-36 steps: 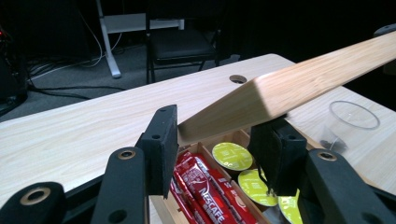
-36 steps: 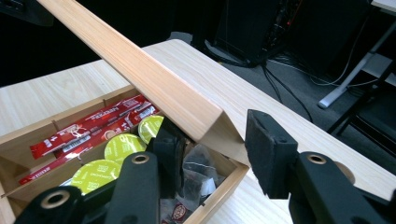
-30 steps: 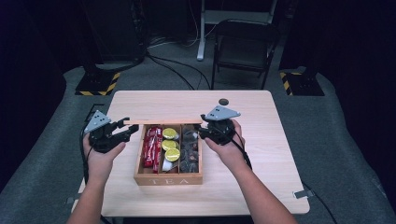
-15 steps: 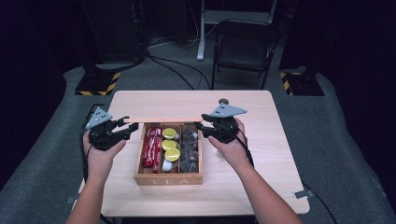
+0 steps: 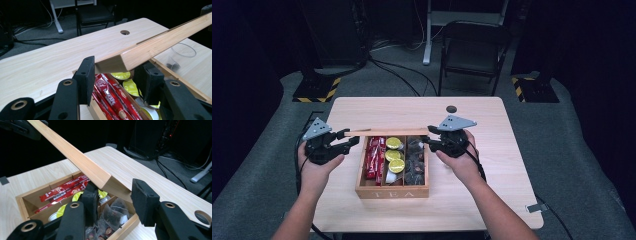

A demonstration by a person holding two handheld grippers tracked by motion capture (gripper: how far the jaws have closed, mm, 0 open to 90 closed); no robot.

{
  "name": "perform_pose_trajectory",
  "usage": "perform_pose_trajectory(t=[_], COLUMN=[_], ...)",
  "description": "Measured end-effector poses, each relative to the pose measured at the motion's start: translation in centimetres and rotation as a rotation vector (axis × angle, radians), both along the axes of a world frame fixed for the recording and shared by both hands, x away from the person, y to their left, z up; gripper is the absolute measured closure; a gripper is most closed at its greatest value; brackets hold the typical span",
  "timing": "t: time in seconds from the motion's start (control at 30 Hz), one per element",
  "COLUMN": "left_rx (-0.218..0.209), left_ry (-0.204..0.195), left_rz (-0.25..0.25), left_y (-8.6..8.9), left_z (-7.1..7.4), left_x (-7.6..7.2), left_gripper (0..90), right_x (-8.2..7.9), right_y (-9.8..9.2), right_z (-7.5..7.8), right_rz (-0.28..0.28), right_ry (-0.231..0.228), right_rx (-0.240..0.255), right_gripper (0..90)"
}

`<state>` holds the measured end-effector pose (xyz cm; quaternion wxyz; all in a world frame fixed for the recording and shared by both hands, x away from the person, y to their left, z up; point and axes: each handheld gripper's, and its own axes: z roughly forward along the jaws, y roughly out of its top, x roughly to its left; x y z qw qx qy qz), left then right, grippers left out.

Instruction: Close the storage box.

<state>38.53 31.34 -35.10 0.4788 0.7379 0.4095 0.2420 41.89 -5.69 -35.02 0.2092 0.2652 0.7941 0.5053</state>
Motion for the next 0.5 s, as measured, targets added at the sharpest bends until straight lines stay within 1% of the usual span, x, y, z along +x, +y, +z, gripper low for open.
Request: perform_pose_trajectory(t=[0.07, 0.13, 0.17, 0.2, 0.3, 0.4, 0.43, 0.47, 0.5], left_rx=[0.011, 0.012, 0.017, 0.022, 0.015, 0.017, 0.012, 0.012, 0.019], left_ry=[-0.001, -0.003, -0.005, -0.006, -0.017, -0.018, -0.018, -0.018, -0.019], left_rz=[0.0, 0.001, -0.001, -0.005, -0.01, -0.01, -0.006, -0.006, -0.01], left_y=[-0.1, -0.1, -0.1, -0.1, 0.0, 0.0, 0.0, 0.0, 0.0], left_z=[-0.1, -0.2, -0.3, -0.4, -1.2, -1.5, -1.8, -1.8, -2.0], left_x=[-0.4, -0.5, -0.6, -0.8, -1.4, -1.7, -2.0, -2.0, -2.2], left_gripper=[51.9, 51.9, 51.9, 51.9, 51.9, 51.8, 52.0, 52.1, 52.1], right_x=[-0.2, -0.4, -0.7, -0.7, -1.4, -1.8, -2.0, -2.1, -2.2], right_y=[0.0, 0.0, 0.1, 0.1, 0.1, 0.0, 0.0, 0.0, 0.0], right_z=[-0.1, -0.3, -0.4, -0.4, -0.9, -1.2, -1.4, -1.5, -1.7], right_rz=[-0.001, -0.003, -0.008, -0.008, -0.008, -0.007, -0.005, 0.002, -0.003], right_ry=[0.002, -0.003, -0.003, -0.003, -0.009, -0.002, -0.005, -0.005, -0.005], right_rx=[0.001, -0.007, -0.013, -0.013, -0.022, -0.022, -0.028, -0.03, -0.028], right_gripper=[57.2, 57.3, 57.2, 57.2, 57.1, 57.2, 57.0, 57.0, 57.0])
